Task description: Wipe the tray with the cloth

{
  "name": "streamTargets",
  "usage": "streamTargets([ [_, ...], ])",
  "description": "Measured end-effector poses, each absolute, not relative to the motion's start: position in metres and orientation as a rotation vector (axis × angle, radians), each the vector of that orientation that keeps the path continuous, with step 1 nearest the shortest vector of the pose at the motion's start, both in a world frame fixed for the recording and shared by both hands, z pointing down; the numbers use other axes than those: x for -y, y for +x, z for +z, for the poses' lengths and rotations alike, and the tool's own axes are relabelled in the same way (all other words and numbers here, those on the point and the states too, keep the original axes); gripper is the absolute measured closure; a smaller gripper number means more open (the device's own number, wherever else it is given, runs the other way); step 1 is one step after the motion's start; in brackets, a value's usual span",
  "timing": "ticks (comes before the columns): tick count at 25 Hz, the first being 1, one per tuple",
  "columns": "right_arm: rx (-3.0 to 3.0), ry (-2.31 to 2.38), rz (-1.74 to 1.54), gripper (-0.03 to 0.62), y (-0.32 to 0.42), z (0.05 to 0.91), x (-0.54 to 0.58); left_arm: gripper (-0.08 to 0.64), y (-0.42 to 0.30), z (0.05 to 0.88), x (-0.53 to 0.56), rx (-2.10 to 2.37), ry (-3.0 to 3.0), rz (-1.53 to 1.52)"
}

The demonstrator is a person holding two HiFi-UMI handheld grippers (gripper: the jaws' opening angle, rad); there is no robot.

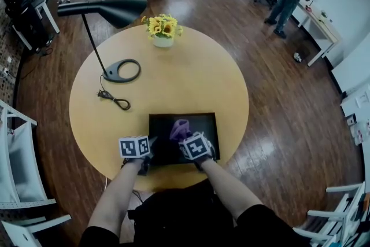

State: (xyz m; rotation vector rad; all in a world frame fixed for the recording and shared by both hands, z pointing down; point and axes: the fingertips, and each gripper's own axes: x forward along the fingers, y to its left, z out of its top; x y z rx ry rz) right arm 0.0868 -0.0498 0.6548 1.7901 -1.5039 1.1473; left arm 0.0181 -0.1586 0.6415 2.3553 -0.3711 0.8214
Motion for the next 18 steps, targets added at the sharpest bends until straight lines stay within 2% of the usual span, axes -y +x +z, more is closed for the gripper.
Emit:
streamTargets([
  [6, 1.392, 1.802, 1.068, 0.482, 0.127, 0.658, 0.015, 0.391, 0.018, 0.642, 0.159, 0.364, 2.354, 0.819],
  [18, 1.261, 1.664, 1.017, 0.482, 0.153, 0.661, -0.02, 0.391, 0.019, 0.642, 0.159, 0.369, 2.372, 0.83],
])
